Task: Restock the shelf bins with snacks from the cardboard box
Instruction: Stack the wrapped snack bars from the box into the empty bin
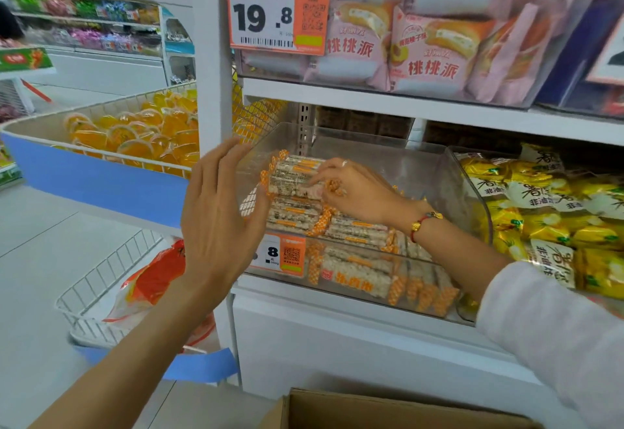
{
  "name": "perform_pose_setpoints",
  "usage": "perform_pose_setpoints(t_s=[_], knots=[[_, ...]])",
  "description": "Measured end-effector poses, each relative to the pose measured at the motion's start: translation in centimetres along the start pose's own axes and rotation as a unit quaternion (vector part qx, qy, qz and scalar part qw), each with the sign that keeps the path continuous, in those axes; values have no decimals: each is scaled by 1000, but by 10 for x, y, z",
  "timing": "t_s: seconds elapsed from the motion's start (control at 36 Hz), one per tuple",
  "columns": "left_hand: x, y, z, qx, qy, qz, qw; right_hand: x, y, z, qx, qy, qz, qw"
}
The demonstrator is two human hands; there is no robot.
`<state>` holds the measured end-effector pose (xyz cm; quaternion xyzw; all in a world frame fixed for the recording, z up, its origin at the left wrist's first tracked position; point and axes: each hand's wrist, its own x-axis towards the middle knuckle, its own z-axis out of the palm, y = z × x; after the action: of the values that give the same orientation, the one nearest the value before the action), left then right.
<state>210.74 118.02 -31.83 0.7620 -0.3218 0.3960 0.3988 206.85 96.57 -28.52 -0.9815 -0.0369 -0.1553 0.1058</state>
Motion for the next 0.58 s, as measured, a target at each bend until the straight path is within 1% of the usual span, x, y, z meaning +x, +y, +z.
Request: perform_pose_setpoints(t_s=[0.08,0.14,0.19,0.25,0.28,0.36,0.42,0.5,0.58], knots=[[-1,29,-10,-14,4,54,998,-46,-12,-18,34,66,-26,997],[-5,49,-18,-30,-16,63,997,-80,-20,-30,26,103,-29,994],[-13,67,-26,-44,-54,58,996,-114,-27,-39,55,110,-10,992],[-24,82,-34,-50,-101,49,992,-146,-31,-44,89,84,20,992],[-29,88,-37,-52,-130,39,989,-162,-31,-45,98,59,42,993],[-49,106,-39,-41,-232,-11,972,-208,-27,-41,115,-48,120,985],[-70,116,-35,-47,-291,-52,954,-240,-19,-31,126,-93,173,972],[-117,131,-22,-70,-329,-113,935,-284,-1,-4,138,-143,248,948],[-169,143,1,-59,-393,-132,908,-325,16,29,158,-178,307,922]])
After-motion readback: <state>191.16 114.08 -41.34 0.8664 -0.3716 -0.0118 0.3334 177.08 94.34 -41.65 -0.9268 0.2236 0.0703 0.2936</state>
